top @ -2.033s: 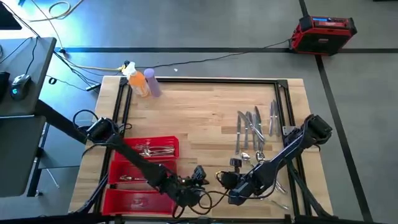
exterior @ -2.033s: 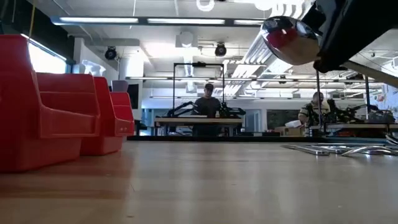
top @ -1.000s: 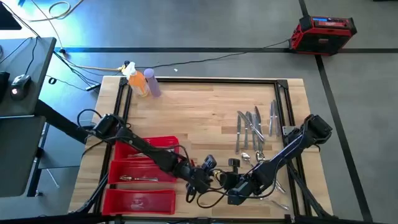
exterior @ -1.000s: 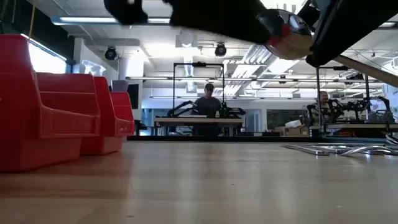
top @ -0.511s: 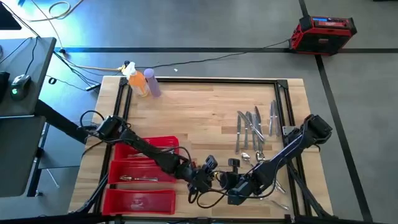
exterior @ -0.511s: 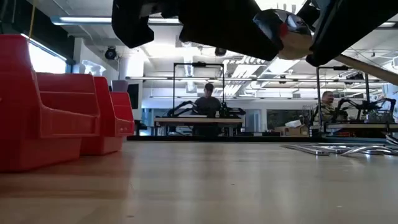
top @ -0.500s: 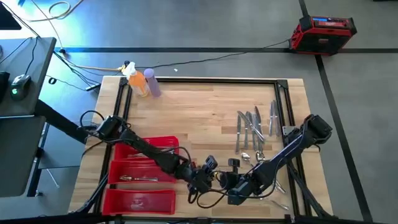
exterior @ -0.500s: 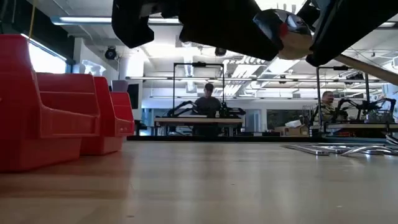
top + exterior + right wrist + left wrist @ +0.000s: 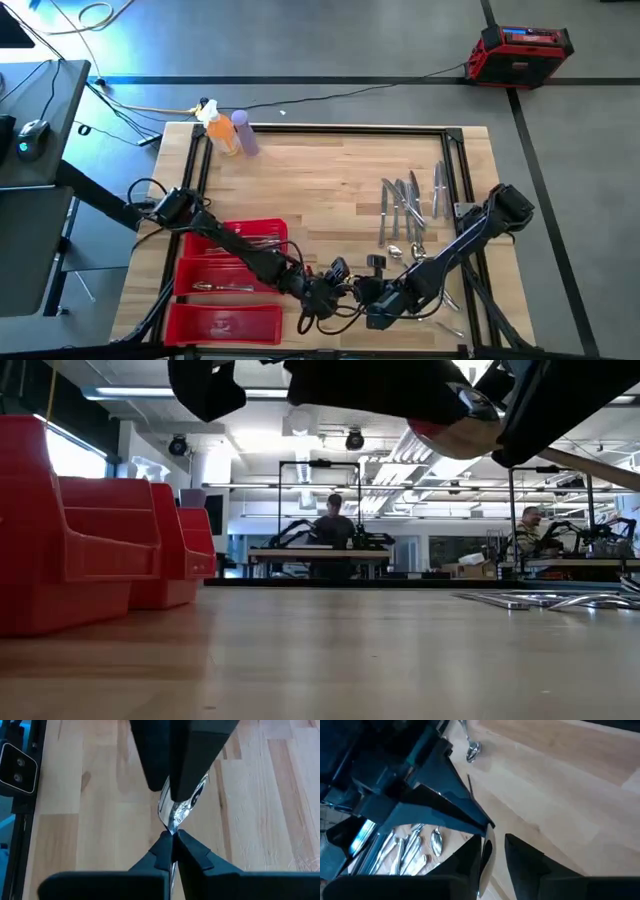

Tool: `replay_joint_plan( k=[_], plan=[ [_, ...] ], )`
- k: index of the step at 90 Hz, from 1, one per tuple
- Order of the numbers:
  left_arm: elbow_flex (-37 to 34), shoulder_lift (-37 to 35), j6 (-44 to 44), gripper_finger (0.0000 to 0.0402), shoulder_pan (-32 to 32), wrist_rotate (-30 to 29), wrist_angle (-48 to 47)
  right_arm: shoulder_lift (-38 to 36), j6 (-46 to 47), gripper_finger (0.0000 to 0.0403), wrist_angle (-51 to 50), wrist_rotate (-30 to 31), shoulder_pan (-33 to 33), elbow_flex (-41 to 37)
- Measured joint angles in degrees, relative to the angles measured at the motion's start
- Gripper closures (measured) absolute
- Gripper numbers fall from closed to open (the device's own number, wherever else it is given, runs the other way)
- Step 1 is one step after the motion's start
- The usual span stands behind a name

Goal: Sort silverware
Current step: Put the silver spoon in the middle red bin

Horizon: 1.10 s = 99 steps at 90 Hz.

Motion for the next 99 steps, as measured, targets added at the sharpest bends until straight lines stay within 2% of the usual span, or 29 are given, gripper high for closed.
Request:
replay_joint_plan(
  k=[30,77,87,99],
  plan=[
    [0.0,0.0,-0.9,0.0396,0.9,0.2,-1.9,0.0,0.1,0.0403,0.0,0.2,0.0,0.0],
    [0.0,0.0,-1.4,0.0401,0.4,-5.2,-4.7,0.0,-1.5,0.0399,-0.2,1.0,-0.9,0.0],
    [0.0,0.0,-1.5,0.0401,0.0,-7.4,-6.0,0.0,-3.0,0.0365,-0.1,1.3,-0.9,0.0],
    [0.0,0.0,-1.5,0.0401,-0.2,-9.5,-7.2,0.0,-3.5,0.0282,-0.2,1.3,-0.9,0.0]
  ],
)
